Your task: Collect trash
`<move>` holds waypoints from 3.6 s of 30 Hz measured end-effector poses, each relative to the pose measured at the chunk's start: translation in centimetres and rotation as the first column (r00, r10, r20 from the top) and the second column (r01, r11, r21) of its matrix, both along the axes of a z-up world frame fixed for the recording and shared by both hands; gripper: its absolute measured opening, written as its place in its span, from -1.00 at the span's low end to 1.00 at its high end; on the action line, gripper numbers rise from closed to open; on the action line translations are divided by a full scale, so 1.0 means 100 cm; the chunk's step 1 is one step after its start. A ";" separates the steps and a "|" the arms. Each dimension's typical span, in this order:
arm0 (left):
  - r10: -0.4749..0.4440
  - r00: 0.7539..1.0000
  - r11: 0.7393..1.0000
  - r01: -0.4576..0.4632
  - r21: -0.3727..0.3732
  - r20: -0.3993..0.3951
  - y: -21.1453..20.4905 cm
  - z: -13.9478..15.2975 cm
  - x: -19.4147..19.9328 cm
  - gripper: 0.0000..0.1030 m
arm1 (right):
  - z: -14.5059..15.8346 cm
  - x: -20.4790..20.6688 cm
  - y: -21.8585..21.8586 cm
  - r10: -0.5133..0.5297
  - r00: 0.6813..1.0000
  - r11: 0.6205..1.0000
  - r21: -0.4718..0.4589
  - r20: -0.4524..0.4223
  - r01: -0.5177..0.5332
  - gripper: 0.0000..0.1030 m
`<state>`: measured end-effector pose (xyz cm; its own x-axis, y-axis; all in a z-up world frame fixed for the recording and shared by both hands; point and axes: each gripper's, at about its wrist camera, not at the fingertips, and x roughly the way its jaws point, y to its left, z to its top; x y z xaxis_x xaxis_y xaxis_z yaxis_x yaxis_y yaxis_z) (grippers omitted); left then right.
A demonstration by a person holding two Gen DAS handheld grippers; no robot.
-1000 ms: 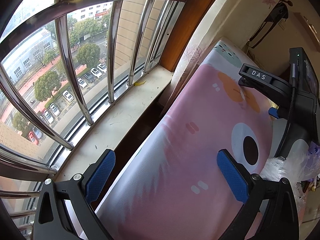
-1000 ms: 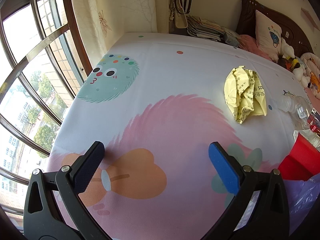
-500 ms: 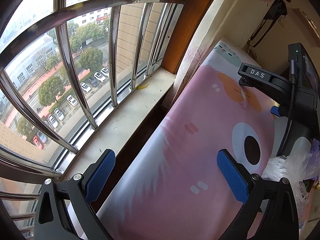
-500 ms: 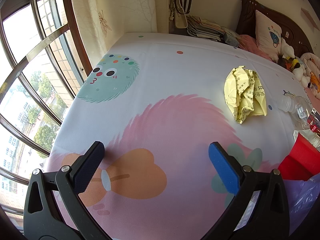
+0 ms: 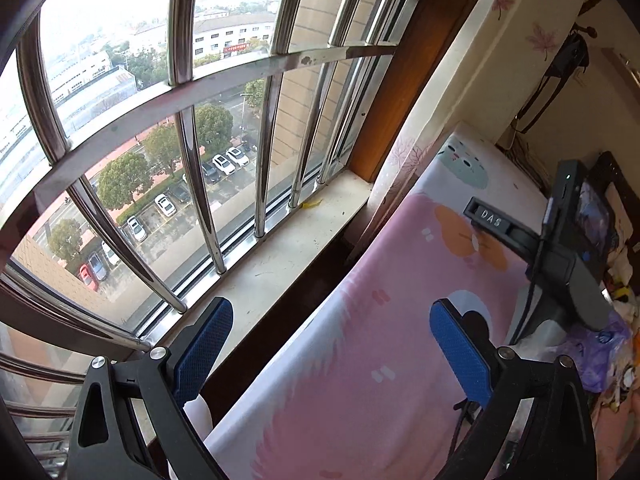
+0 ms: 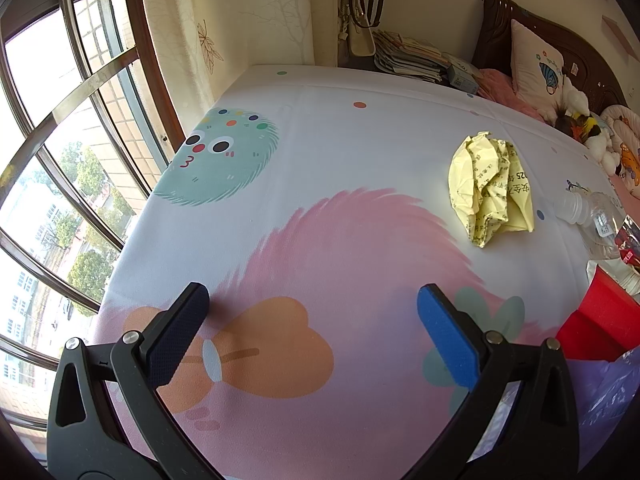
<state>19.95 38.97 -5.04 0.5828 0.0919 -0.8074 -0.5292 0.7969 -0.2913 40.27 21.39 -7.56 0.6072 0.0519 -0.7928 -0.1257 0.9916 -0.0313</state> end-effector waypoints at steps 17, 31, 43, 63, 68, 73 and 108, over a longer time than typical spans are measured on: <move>0.060 0.944 0.966 -0.137 0.219 0.325 -0.102 0.196 -0.125 0.95 | 0.000 0.000 -0.001 0.000 1.000 1.000 0.000 0.000 0.000 1.00; -0.060 0.950 0.973 -0.012 0.230 0.305 -0.245 0.221 -0.089 0.95 | 0.000 0.000 0.000 0.000 1.000 1.000 0.000 0.000 0.000 1.00; -0.072 0.959 0.979 0.016 0.203 0.273 -0.246 0.219 -0.069 0.95 | 0.000 0.000 0.000 0.000 1.000 1.000 0.000 0.000 0.000 1.00; 0.052 0.961 0.962 -0.122 0.245 0.273 -0.173 0.223 -0.145 0.95 | -0.001 0.001 0.000 0.000 1.000 1.000 0.000 0.000 0.000 1.00; 0.085 0.955 0.951 -0.163 0.263 0.285 -0.146 0.224 -0.162 0.95 | 0.000 0.001 0.000 0.000 1.000 1.000 0.000 0.000 0.000 1.00; 0.077 0.957 0.905 -0.186 0.384 0.281 -0.127 0.232 -0.168 0.95 | 0.000 0.001 0.000 0.000 1.000 1.000 0.000 0.000 0.000 1.00; -0.196 0.947 0.905 0.074 0.419 0.256 -0.009 0.194 -0.175 0.95 | 0.000 0.001 0.000 0.000 1.000 1.000 0.000 -0.001 0.000 1.00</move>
